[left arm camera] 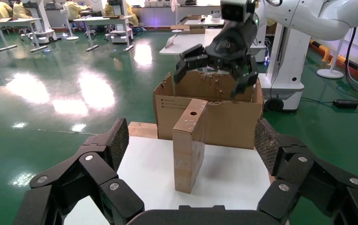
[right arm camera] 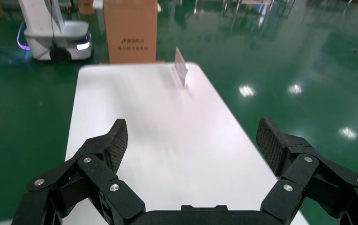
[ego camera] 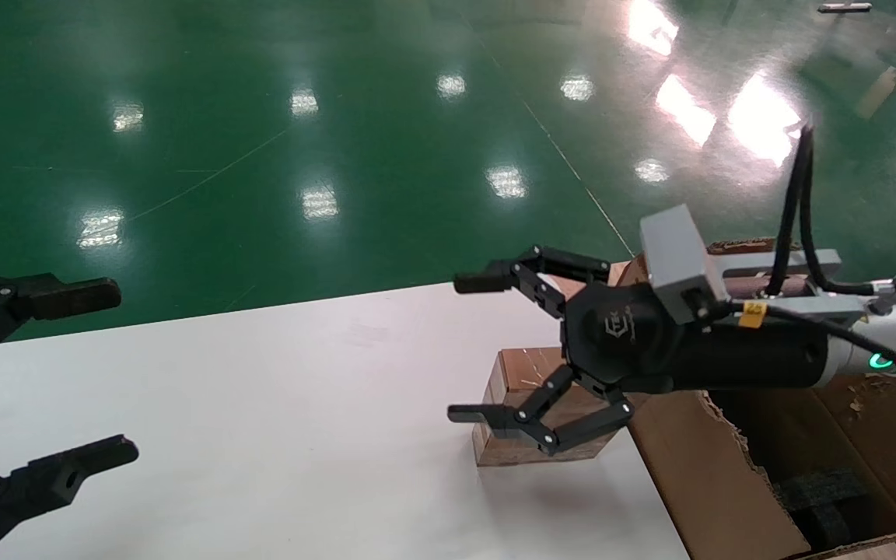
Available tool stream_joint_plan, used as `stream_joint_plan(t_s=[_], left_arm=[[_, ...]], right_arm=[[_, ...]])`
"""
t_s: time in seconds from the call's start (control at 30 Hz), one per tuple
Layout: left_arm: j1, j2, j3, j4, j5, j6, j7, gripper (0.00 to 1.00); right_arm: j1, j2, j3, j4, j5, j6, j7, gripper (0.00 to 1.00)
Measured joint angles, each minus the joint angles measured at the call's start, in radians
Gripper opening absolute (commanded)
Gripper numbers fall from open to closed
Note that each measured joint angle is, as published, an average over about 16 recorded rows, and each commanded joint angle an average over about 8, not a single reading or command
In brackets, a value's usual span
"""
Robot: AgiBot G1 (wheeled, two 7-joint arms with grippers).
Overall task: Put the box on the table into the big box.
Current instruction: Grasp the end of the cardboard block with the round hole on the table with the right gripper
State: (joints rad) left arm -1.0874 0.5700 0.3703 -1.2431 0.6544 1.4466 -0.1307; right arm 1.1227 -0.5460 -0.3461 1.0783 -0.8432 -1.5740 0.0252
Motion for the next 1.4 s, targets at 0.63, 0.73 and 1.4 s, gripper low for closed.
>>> stream_joint_plan(t_s=[0.63, 0.73, 1.4], left_arm=[[0.0, 0.0, 0.0, 0.0, 0.0, 0.0, 0.0, 0.0], [0.0, 0.0, 0.0, 0.0, 0.0, 0.0, 0.0, 0.0], [0.0, 0.0, 0.0, 0.0, 0.0, 0.0, 0.0, 0.0]], right_arm=[[0.148, 0.01, -0.195, -0.308, -0.156, -0.011, -0.214, 1.0], [0.168, 0.008, -0.227, -0.359, -0.168, -0.012, -0.241, 1.0], [0.248, 0.037, -0.403, -0.547, -0.143, -0.015, -0.363, 1.0]])
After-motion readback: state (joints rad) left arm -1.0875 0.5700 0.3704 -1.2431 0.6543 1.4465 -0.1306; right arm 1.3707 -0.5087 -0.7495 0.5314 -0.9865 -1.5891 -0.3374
